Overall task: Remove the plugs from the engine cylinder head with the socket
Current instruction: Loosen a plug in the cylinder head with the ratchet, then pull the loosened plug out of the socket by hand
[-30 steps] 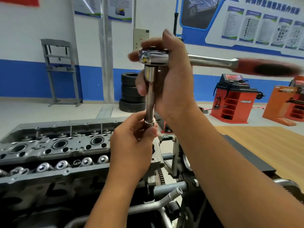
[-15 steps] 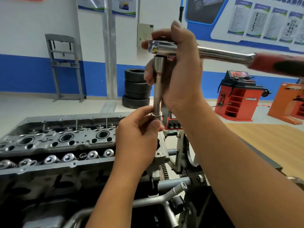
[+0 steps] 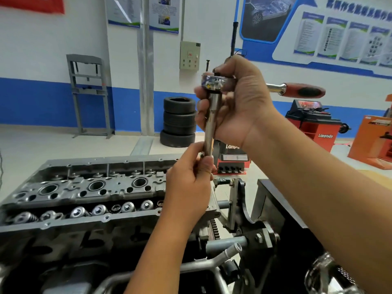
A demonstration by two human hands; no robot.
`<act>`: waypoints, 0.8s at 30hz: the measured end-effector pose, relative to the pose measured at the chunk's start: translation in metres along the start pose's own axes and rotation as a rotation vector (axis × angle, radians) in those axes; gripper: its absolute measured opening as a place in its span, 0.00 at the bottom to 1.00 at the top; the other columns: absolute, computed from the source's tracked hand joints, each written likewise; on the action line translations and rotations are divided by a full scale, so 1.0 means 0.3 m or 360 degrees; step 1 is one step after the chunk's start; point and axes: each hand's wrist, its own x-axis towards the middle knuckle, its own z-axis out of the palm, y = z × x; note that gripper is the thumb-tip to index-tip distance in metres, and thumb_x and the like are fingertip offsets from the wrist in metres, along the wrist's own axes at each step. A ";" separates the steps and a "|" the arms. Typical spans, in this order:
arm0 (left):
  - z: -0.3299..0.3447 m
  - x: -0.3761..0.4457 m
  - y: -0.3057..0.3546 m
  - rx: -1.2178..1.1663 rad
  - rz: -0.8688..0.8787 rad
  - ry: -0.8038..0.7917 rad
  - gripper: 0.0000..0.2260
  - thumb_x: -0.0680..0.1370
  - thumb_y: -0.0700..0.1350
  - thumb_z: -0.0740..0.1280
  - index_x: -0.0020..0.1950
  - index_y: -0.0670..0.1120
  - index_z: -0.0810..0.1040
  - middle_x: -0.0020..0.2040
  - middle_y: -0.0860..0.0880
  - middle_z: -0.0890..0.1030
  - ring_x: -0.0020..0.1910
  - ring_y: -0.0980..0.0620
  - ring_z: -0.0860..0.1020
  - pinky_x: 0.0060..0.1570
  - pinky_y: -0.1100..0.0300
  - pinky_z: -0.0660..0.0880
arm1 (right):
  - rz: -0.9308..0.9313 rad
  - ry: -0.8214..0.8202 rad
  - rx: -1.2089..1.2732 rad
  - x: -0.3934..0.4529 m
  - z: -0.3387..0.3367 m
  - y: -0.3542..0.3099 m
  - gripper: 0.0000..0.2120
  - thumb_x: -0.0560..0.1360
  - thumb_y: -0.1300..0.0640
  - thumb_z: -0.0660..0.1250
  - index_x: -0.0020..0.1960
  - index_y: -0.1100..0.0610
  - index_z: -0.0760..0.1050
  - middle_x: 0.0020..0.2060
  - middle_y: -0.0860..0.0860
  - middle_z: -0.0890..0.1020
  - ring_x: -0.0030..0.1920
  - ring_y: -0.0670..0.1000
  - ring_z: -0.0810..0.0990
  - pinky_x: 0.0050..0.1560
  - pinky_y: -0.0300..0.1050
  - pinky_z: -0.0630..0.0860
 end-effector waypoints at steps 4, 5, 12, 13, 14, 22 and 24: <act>0.008 -0.001 0.011 0.0110 0.0033 0.0007 0.12 0.84 0.48 0.64 0.50 0.67 0.77 0.41 0.56 0.83 0.39 0.49 0.82 0.45 0.44 0.82 | -0.0006 0.0091 0.0064 -0.016 -0.008 -0.011 0.11 0.74 0.56 0.62 0.35 0.59 0.78 0.32 0.56 0.82 0.25 0.52 0.75 0.34 0.41 0.75; 0.009 -0.001 0.015 0.0157 0.0027 0.0003 0.14 0.85 0.47 0.64 0.50 0.69 0.76 0.41 0.57 0.83 0.41 0.49 0.82 0.46 0.44 0.81 | -0.0025 0.0089 0.0075 -0.023 -0.007 -0.016 0.11 0.73 0.57 0.62 0.35 0.59 0.78 0.32 0.56 0.82 0.26 0.52 0.75 0.35 0.41 0.76; 0.003 -0.008 0.022 0.0193 -0.0004 0.0091 0.15 0.86 0.46 0.64 0.48 0.69 0.75 0.42 0.56 0.83 0.39 0.51 0.82 0.41 0.44 0.82 | -0.0355 0.0118 0.0632 0.010 -0.066 -0.319 0.15 0.69 0.56 0.66 0.38 0.68 0.82 0.32 0.52 0.81 0.26 0.49 0.78 0.32 0.39 0.75; -0.003 -0.010 0.019 0.0159 -0.0022 0.0110 0.14 0.86 0.46 0.64 0.49 0.66 0.76 0.42 0.55 0.83 0.39 0.50 0.82 0.40 0.45 0.83 | -0.0332 0.0236 0.0481 0.014 -0.101 -0.344 0.14 0.70 0.55 0.68 0.37 0.67 0.83 0.33 0.52 0.82 0.26 0.48 0.78 0.30 0.38 0.74; -0.009 -0.012 0.018 0.0136 -0.0038 0.0123 0.12 0.86 0.46 0.64 0.50 0.65 0.76 0.42 0.54 0.84 0.39 0.50 0.82 0.40 0.46 0.83 | -0.0250 0.0353 0.0239 0.010 -0.145 -0.349 0.13 0.70 0.55 0.68 0.34 0.64 0.82 0.33 0.51 0.82 0.26 0.46 0.76 0.29 0.37 0.72; -0.011 -0.020 0.006 0.0171 -0.0008 0.0144 0.09 0.86 0.48 0.64 0.52 0.64 0.76 0.42 0.56 0.84 0.40 0.51 0.84 0.43 0.42 0.84 | 0.0759 0.1087 -0.1547 -0.145 -0.646 0.017 0.05 0.73 0.56 0.65 0.41 0.56 0.70 0.22 0.49 0.69 0.22 0.47 0.61 0.29 0.37 0.59; -0.010 -0.020 -0.002 0.0167 -0.0001 0.0143 0.09 0.85 0.48 0.64 0.52 0.63 0.76 0.42 0.56 0.84 0.40 0.51 0.84 0.42 0.43 0.84 | 0.0871 0.1129 -0.1664 -0.180 -0.740 0.040 0.07 0.74 0.54 0.66 0.44 0.56 0.70 0.21 0.49 0.67 0.23 0.48 0.61 0.29 0.39 0.59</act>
